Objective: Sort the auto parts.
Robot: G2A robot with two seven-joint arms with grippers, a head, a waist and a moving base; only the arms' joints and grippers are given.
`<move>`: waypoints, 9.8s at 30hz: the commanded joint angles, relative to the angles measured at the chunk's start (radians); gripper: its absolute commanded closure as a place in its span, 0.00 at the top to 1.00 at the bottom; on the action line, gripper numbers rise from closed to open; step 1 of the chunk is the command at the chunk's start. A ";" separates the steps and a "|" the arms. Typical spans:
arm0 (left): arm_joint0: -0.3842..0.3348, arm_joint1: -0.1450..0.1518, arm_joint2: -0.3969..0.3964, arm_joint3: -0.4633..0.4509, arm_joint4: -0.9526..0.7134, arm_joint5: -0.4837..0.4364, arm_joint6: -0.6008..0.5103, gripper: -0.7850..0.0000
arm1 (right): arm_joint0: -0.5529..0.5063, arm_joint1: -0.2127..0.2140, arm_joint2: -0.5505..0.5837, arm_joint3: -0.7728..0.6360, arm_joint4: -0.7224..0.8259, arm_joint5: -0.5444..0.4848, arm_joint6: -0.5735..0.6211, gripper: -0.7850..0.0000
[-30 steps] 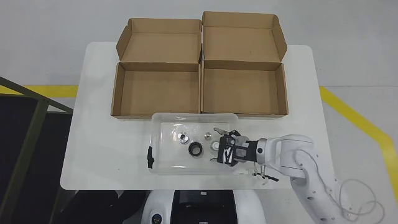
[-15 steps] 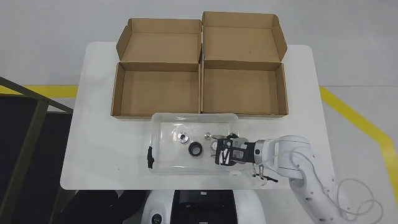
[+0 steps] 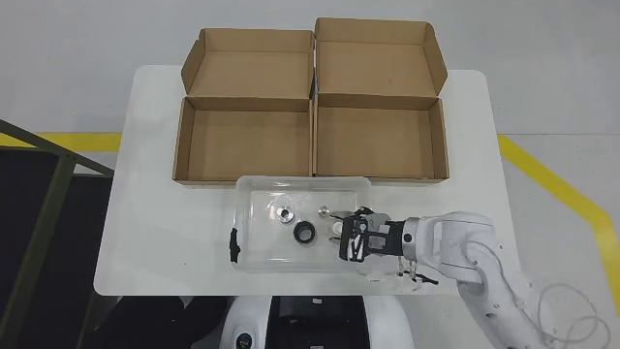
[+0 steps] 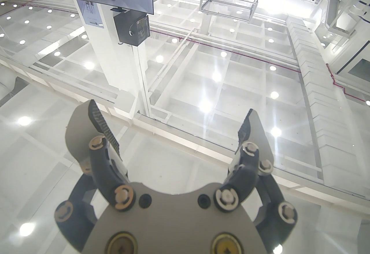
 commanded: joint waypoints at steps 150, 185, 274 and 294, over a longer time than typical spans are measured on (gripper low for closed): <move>0.000 0.000 0.000 0.000 0.000 0.000 0.000 1.00 | 0.549 -0.079 -0.236 0.637 0.291 0.409 -0.098 1.00; 0.000 0.000 0.000 0.000 0.000 0.000 0.000 1.00 | 0.082 0.019 -0.083 -0.049 -0.070 0.194 -0.024 1.00; 0.000 0.000 0.000 0.000 0.000 0.000 0.000 1.00 | 0.255 0.017 -0.201 -0.002 -0.007 0.116 0.112 0.00; 0.000 0.000 0.000 0.000 0.000 0.000 0.000 1.00 | 0.204 0.024 -0.008 -0.053 0.154 0.141 -0.499 0.00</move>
